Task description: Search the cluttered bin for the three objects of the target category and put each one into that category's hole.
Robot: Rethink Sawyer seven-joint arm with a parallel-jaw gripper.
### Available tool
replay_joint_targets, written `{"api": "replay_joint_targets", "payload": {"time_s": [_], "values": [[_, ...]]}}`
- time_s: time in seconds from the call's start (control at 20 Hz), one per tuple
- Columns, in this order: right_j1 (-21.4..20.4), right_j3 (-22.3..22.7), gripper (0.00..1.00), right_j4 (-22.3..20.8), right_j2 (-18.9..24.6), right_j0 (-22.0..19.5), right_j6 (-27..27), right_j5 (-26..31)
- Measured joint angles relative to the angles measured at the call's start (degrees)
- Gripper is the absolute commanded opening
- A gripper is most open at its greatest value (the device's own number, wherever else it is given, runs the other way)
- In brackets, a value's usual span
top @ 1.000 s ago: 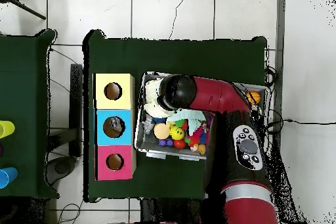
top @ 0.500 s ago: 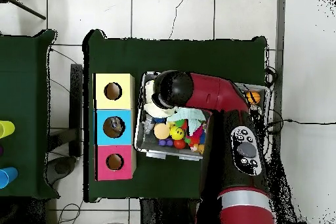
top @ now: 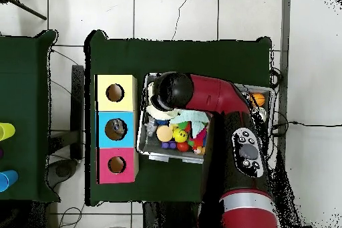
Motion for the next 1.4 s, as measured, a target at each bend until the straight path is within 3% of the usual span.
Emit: {"api": "replay_joint_targets", "payload": {"time_s": [0.75, 1.4], "values": [[1.4, 2.0, 1.0, 0.2, 1.9, 0.2, 0.0, -8.0], [2.0, 2.0, 1.0, -3.6, 0.3, 2.2, 0.0, -8.2]]}}
